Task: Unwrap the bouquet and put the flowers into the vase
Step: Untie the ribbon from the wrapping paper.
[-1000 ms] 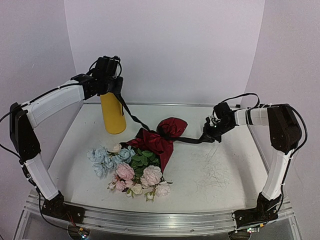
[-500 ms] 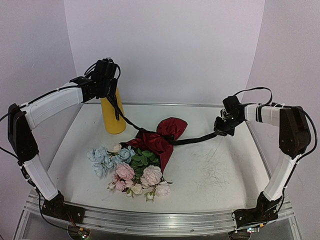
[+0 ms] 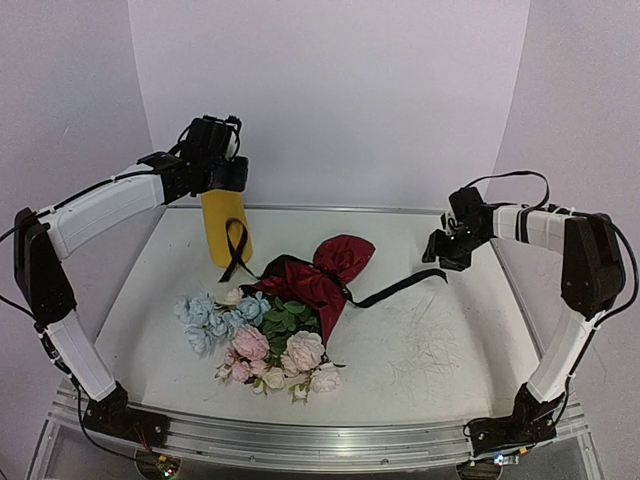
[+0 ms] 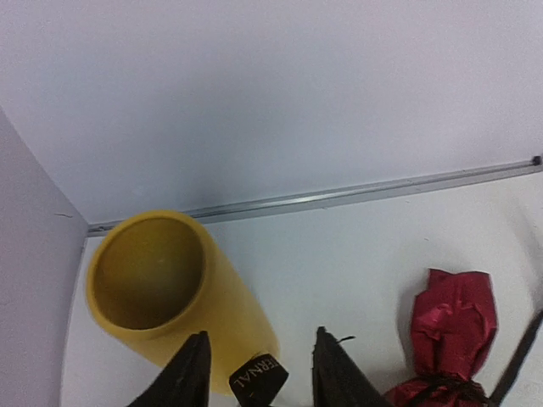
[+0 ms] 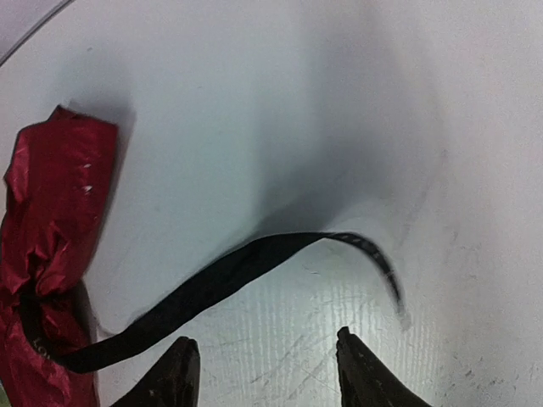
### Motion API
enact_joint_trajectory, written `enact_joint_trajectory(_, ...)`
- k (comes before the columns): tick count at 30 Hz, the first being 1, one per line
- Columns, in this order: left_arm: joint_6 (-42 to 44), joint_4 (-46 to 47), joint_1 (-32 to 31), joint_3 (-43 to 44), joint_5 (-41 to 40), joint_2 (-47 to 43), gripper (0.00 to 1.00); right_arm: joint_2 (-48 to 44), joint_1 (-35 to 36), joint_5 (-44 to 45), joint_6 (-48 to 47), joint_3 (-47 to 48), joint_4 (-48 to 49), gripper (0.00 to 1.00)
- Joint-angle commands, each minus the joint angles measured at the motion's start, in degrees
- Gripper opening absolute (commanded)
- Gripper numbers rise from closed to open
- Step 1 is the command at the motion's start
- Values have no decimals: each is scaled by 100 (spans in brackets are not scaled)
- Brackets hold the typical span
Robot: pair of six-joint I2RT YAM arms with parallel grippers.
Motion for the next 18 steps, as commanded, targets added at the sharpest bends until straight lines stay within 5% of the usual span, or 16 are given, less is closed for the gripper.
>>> enact_joint_trajectory(1, -203, 170, 6, 254, 1326, 227, 50, -22, 55, -1255, -314, 283, 296, 61)
enact_joint_trajectory(10, -570, -390, -2, 152, 2924, 164, 64, 1054, 557, -1851, -419, 1631, 331, 74)
enact_joint_trajectory(18, -1401, -710, -3, -1104, 3550, -648, 70, 2094, 748, -1793, -281, 2981, 178, 88)
